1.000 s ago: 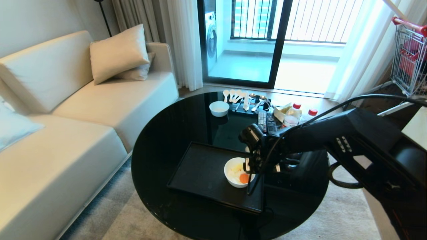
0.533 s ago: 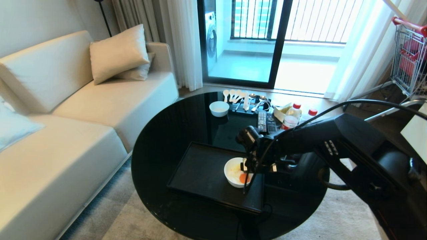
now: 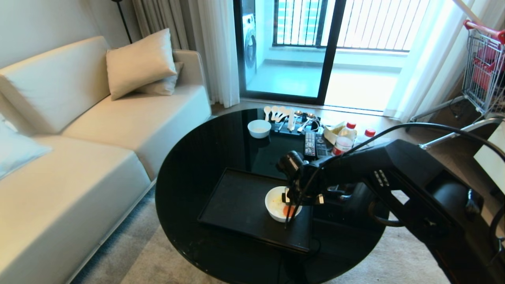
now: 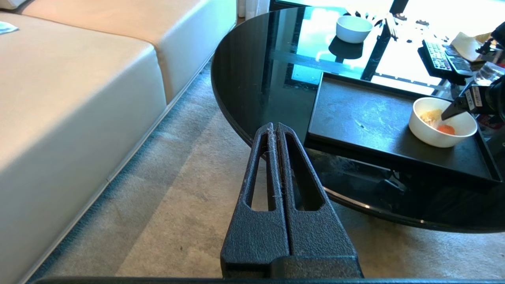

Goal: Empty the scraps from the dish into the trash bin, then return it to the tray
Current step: Pick up the bowl with leftover food

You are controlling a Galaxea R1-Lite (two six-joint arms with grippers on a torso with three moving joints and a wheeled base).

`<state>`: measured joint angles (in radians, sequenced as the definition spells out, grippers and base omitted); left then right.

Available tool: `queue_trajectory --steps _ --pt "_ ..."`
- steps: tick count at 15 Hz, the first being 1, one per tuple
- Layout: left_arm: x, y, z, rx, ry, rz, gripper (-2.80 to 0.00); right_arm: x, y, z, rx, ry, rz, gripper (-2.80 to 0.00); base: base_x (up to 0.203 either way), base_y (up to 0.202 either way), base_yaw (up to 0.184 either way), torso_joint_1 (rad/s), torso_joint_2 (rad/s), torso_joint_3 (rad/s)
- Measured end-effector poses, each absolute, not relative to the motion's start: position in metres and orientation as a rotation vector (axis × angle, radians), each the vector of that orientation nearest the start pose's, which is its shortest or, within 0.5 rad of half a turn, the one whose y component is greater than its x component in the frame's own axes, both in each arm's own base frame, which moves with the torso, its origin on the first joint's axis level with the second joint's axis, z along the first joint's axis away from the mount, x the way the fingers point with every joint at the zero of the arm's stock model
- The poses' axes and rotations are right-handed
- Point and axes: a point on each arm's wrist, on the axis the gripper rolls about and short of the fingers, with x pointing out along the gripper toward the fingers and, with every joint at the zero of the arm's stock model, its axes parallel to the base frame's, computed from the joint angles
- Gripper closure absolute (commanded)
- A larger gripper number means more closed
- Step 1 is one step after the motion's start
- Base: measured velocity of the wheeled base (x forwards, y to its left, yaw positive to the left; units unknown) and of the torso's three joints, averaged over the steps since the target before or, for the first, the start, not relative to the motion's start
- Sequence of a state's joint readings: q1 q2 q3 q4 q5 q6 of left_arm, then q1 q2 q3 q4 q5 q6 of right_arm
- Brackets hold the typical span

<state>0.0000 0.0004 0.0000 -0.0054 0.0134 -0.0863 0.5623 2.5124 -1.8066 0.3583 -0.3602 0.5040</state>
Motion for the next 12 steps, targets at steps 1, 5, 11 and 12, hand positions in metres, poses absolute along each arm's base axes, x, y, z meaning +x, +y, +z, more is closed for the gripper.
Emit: queue_trajectory --steps 1,5,11,12 --pt "-0.023 0.0 0.076 -0.086 -0.006 0.013 0.0 0.406 0.247 0.032 -0.009 0.957 -0.059 0.0 0.0 0.0 0.0 0.0 0.0 0.0" --pt "-0.023 0.0 0.076 -0.086 -0.005 0.013 0.0 0.408 0.248 0.028 -0.011 0.959 -0.06 0.0 0.0 0.0 0.0 0.0 0.0 0.0" --pt "-0.023 0.0 0.076 -0.086 -0.005 0.013 0.0 0.407 0.25 0.017 -0.022 0.981 -0.063 0.0 0.0 0.0 0.0 0.0 0.0 0.0" --pt "-0.023 0.0 0.076 -0.086 -0.006 0.013 0.0 0.407 0.25 0.014 -0.025 0.985 -0.064 0.0 0.0 0.0 0.0 0.0 0.0 0.0"
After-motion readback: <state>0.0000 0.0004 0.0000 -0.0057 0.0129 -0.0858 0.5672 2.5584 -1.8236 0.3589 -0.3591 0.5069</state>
